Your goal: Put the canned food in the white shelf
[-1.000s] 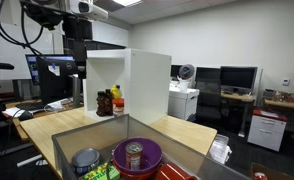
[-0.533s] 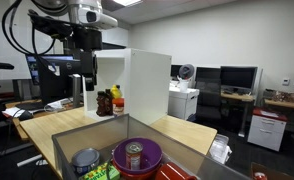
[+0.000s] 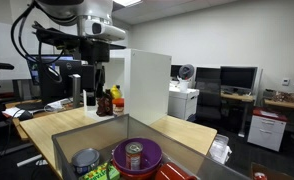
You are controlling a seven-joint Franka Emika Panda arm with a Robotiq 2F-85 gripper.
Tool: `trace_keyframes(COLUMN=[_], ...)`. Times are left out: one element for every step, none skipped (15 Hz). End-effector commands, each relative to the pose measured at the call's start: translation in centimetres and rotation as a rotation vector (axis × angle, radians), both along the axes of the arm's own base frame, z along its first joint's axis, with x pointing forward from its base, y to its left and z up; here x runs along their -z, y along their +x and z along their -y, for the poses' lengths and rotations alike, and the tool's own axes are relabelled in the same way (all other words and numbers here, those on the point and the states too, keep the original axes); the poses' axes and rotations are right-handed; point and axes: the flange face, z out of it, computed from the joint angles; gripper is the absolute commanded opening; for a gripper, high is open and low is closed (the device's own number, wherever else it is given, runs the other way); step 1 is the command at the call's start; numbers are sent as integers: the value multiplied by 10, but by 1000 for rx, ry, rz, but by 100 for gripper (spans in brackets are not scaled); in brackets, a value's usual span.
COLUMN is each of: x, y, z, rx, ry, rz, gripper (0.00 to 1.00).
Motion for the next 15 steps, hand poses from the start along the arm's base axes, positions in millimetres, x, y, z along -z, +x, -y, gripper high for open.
trace_keyframes(x=[9,12,14,18,21,25,27,29,29,29,30,30,30,30,29], y=[2,1,0,0,1,3,6,10,17,24,30,36,40,44,46], z=[24,30,34,40,45,48,51,53,55,55,56,58,59,59,58], rx=[80,99,111,131,147,156,163,166,164,159,155,150,143,124,106], ry=[-21,-26,-28,-35,-37,-37,-35,-40,-48,-56,-63,-70,-72,-65,-54], rz=[-20,-26,-33,-38,-42,-40,-31,-23,-14,-8,-3,-1,0,-7,-20], gripper=[100,100,100,100,100,100,100,100,100,100,100,100,100,100,100])
